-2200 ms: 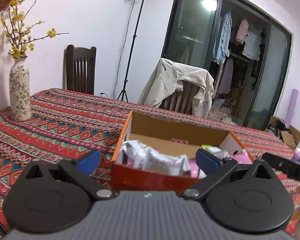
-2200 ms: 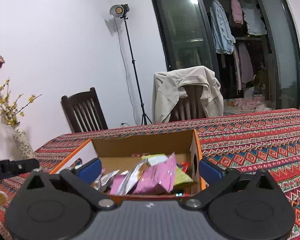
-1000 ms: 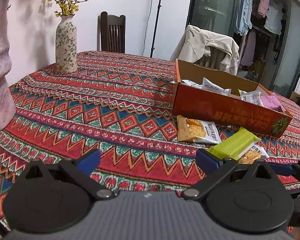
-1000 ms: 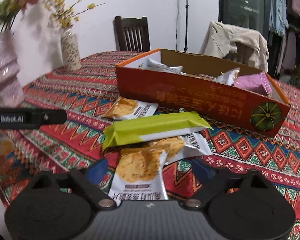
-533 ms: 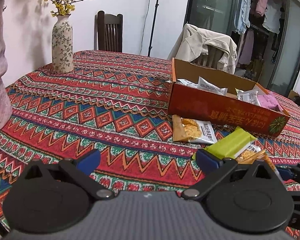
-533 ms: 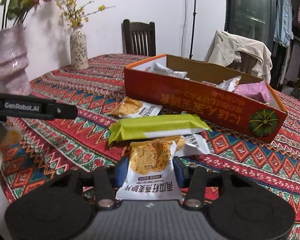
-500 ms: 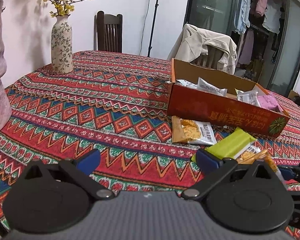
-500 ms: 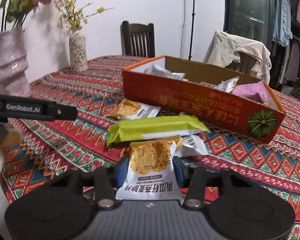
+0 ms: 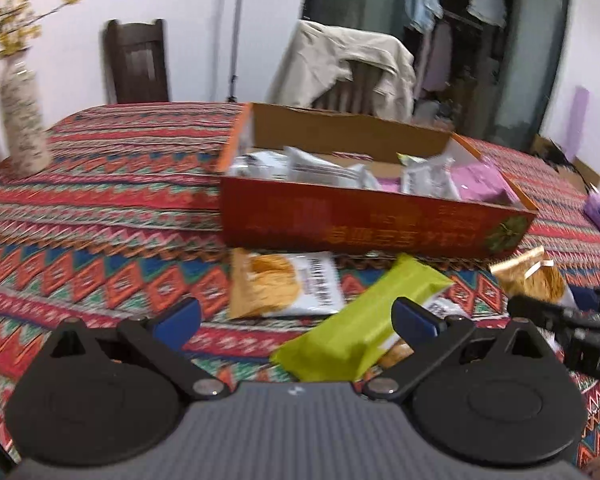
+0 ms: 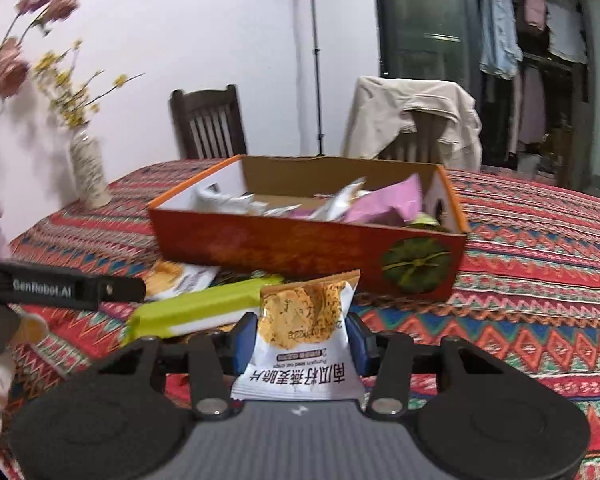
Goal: Organize snacks
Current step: 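Grasp a pumpkin-seed cracker packet with the right tool while the left tool grasps the lime-green bar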
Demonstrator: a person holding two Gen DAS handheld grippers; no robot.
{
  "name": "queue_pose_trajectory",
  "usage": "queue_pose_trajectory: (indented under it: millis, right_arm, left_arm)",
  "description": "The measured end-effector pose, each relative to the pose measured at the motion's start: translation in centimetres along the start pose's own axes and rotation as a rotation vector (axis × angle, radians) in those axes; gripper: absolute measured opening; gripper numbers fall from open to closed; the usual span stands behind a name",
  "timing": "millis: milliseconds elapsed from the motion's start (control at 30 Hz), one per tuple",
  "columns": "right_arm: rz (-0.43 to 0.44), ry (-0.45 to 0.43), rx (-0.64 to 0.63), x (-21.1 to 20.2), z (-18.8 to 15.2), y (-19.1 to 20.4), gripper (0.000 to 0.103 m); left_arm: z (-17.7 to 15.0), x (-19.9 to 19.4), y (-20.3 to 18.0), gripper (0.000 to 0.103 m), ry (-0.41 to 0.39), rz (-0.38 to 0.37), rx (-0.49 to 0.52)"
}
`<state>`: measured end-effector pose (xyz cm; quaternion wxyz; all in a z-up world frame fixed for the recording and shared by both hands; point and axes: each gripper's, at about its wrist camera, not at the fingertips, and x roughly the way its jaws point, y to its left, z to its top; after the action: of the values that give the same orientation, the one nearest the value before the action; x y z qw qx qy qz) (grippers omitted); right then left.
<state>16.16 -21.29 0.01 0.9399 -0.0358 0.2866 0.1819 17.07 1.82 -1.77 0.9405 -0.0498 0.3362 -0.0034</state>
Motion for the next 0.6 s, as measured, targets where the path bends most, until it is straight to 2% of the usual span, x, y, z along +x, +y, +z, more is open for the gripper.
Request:
queue_pose_trajectory:
  millis: [167, 333, 500, 600]
  right_arm:
    - [-0.011, -0.003, 0.072, 1.1, 0.3, -2.8, 0.047]
    - [0.008, -0.008, 0.137, 2.0, -0.3, -4.2, 0.047]
    - [0.037, -0.011, 0.162, 2.5, -0.7, -4.8, 0.047]
    - [0.046, -0.003, 0.177, 2.8, -0.8, -4.9, 0.047]
  left_arm:
    - [0.6, 2.0, -2.6, 0.103, 0.025, -0.028, 0.066]
    - [0.7, 4.0, -3.7, 0.102, 0.058, -0.023, 0.085]
    - [0.6, 4.9, -3.7, 0.097, 0.085, -0.036, 0.071]
    - [0.5, 5.2, -3.6, 0.09, 0.097, -0.043, 0.052]
